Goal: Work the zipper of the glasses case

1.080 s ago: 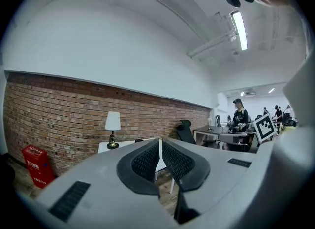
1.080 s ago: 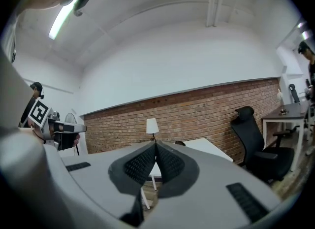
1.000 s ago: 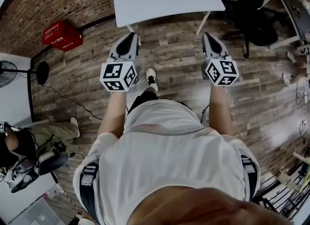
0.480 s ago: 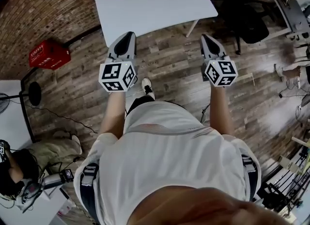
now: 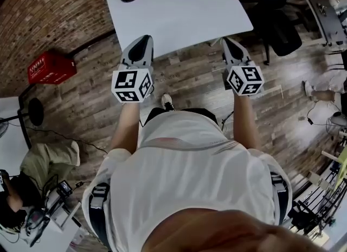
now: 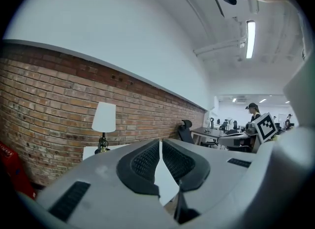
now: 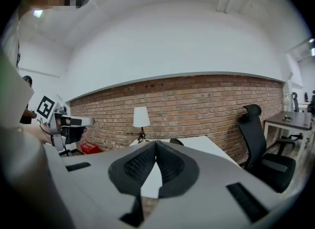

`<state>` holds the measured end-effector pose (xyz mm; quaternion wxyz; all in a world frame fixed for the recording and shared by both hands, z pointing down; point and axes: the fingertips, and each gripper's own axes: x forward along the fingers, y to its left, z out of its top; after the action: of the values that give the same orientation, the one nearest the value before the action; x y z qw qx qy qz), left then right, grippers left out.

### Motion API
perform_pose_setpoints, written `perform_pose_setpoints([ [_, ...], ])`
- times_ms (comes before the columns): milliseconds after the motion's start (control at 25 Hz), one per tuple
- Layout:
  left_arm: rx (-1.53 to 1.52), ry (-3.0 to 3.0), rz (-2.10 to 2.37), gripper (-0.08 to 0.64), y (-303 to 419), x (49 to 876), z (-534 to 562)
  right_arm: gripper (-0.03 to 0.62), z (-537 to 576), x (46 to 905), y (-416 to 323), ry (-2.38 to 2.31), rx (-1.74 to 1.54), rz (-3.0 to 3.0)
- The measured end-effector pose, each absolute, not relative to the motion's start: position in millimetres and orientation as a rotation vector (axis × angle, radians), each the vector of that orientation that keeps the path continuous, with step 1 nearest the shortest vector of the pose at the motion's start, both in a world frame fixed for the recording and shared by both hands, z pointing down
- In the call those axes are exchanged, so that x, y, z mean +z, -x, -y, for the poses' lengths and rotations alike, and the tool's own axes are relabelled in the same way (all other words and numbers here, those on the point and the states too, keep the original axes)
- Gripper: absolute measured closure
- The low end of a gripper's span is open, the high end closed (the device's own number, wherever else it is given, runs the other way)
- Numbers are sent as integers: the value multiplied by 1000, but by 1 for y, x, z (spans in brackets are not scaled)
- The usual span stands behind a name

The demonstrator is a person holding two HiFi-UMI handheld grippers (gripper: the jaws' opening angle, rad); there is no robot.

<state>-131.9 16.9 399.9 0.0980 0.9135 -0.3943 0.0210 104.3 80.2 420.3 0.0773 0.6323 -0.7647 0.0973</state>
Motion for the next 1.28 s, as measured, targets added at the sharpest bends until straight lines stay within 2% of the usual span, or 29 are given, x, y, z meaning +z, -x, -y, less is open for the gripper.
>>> perform_pose_setpoints([
  [400,75,-2691,1115,532,113,411,40,540,-22,429,-115,-1882,317,2270],
  [1080,163,-2583,1368,532,3,406,191,540,187,453,-242,-1677,425,2448],
  [1280,205,-2497,1434,532,-4,424,218,540,226,475,-250,-1578,477,2469],
])
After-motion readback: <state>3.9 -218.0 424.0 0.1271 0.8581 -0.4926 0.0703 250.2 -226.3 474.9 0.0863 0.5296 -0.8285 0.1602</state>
